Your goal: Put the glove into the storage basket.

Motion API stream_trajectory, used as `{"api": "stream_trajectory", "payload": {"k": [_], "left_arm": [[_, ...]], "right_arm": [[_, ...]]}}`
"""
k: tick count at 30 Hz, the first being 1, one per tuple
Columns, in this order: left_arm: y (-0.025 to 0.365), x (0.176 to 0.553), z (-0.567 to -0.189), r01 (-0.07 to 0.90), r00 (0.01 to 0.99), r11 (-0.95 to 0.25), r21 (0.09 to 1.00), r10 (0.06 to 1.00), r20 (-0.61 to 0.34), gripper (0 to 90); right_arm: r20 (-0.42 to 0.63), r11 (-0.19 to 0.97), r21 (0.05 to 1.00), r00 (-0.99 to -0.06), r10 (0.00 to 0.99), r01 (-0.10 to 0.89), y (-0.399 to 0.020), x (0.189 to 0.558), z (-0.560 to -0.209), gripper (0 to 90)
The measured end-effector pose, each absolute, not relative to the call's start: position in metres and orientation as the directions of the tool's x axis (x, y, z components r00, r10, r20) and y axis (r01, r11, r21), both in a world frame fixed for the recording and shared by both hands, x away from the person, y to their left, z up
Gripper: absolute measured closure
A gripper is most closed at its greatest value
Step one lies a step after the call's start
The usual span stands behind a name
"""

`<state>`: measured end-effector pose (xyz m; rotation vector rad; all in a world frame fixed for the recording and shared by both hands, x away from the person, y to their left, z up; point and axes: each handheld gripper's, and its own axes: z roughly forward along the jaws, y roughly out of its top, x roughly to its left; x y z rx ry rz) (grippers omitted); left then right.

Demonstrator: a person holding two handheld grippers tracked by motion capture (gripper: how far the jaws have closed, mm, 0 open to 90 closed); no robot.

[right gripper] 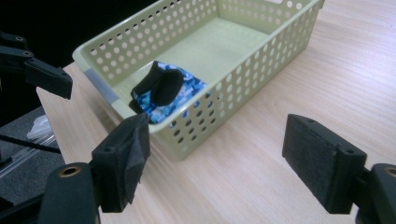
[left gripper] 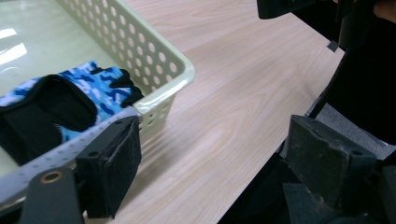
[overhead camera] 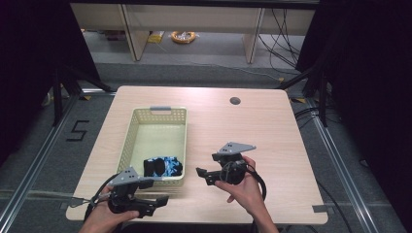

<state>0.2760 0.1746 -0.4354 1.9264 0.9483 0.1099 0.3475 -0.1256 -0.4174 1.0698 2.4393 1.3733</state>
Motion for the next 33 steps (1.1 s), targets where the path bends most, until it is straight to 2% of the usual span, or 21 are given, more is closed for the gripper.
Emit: {"api": "stream_trajectory", "payload": {"k": [4, 12, 16, 21, 23, 27, 33], "left_arm": [[0.169, 0.271, -0.45, 0.576, 0.696, -0.238, 0.782, 0.644, -0.316, 17.5], [0.165, 0.265, -0.472, 0.557, 0.721, -0.301, 0.774, 0.637, -0.272, 17.5], [0.169, 0.265, -0.48, 0.551, 0.713, -0.312, 0.774, 0.658, -0.243, 17.6], [0.177, 0.264, -0.488, 0.531, 0.707, -0.338, 0.777, 0.682, -0.187, 17.6], [0.177, 0.263, -0.493, 0.551, 0.683, -0.295, 0.78, 0.697, -0.218, 17.6], [0.178, 0.263, -0.496, 0.55, 0.677, -0.294, 0.782, 0.705, -0.211, 17.5], [0.176, 0.261, -0.5, 0.573, 0.683, -0.316, 0.756, 0.693, -0.228, 17.5]], "right_arm": [[0.213, 0.329, 0.787, -0.73, 0.65, 0.523, -0.134, 0.341, -0.424, 23.3], [0.229, 0.308, 0.778, -0.705, 0.672, 0.547, -0.152, 0.335, -0.44, 23.1], [0.238, 0.311, 0.758, -0.687, 0.686, 0.573, -0.157, 0.332, -0.447, 22.9], [0.224, 0.323, 0.764, -0.699, 0.68, 0.559, -0.162, 0.33, -0.454, 22.6], [0.231, 0.315, 0.757, -0.686, 0.69, 0.573, -0.166, 0.326, -0.458, 22.3], [0.211, 0.329, 0.749, -0.678, 0.704, 0.575, -0.173, 0.322, -0.463, 20.3], [0.237, 0.322, 0.735, -0.67, 0.703, 0.597, -0.179, 0.313, -0.475, 19.5]]}}
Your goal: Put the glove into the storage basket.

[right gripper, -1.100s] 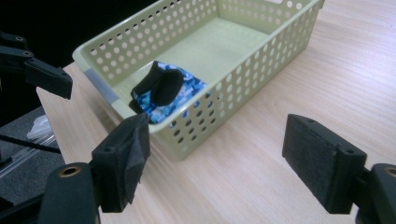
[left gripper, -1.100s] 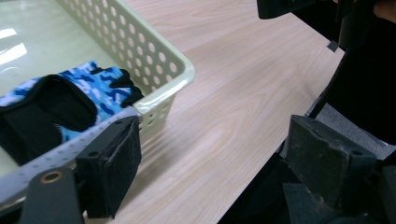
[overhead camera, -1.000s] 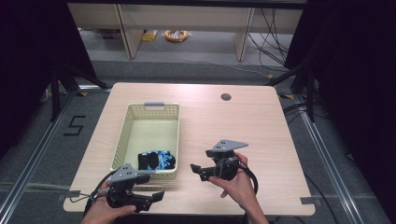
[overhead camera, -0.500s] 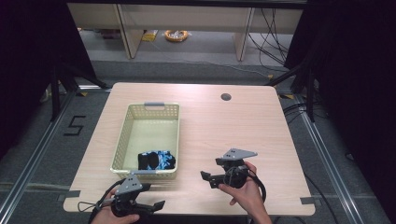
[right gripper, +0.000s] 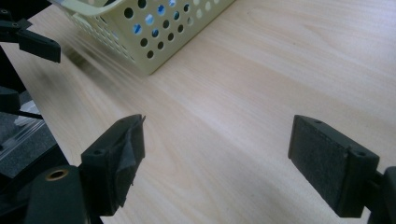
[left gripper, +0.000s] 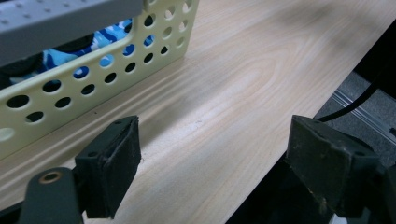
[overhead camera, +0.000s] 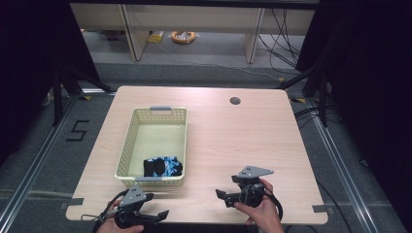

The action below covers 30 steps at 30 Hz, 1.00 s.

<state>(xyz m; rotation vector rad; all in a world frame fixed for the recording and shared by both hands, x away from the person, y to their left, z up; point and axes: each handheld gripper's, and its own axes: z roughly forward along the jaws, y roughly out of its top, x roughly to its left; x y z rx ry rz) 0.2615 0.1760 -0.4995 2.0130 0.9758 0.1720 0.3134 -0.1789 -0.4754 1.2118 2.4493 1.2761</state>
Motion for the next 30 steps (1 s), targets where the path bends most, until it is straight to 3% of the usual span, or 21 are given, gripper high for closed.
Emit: {"api": "stream_trajectory", "payload": {"k": [3, 30], "left_arm": [[0.175, 0.261, -0.501, 0.556, 0.692, -0.325, 0.765, 0.69, -0.21, 17.5], [0.174, 0.26, -0.504, 0.546, 0.714, -0.38, 0.747, 0.678, -0.177, 17.8]], "right_arm": [[0.271, 0.3, 0.721, -0.652, 0.708, 0.625, -0.178, 0.309, -0.477, 19.2], [0.122, 0.464, 0.669, -0.702, 0.702, 0.58, -0.191, 0.267, -0.493, 18.1]]}}
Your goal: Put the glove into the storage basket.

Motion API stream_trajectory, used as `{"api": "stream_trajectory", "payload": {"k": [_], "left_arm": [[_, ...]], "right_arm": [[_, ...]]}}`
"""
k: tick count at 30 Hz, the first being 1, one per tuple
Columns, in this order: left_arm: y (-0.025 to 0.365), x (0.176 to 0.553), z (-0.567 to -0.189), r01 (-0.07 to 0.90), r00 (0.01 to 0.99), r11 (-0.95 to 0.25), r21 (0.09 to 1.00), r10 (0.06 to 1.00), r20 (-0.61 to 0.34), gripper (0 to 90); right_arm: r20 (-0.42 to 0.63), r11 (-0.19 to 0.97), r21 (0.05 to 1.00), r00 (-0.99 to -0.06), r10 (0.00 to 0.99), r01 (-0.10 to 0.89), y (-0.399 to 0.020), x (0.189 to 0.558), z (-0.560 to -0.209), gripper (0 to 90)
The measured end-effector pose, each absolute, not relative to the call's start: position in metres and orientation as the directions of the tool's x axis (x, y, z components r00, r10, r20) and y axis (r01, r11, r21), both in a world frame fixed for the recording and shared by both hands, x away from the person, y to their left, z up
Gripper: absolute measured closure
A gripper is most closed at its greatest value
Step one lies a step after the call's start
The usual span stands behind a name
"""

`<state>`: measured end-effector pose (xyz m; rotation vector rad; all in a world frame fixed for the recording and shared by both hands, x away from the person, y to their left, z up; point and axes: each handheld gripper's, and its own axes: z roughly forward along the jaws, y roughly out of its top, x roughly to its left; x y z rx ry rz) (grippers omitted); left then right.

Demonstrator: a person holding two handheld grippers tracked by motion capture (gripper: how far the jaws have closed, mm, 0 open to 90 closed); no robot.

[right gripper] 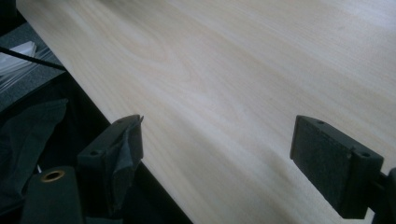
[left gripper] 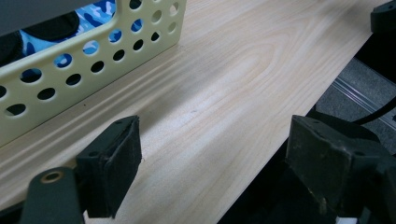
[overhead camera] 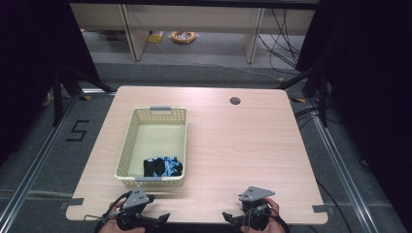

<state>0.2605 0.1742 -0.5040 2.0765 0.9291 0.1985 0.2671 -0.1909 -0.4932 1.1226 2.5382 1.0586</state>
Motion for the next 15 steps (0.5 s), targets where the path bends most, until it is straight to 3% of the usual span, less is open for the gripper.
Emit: {"api": "stream_trajectory", "payload": {"k": [15], "left_arm": [[0.173, 0.26, -0.506, 0.557, 0.702, -0.373, 0.742, 0.689, -0.18, 18.0]], "right_arm": [[0.105, 0.451, 0.671, -0.677, 0.728, 0.589, -0.205, 0.267, -0.494, 18.1]]}}
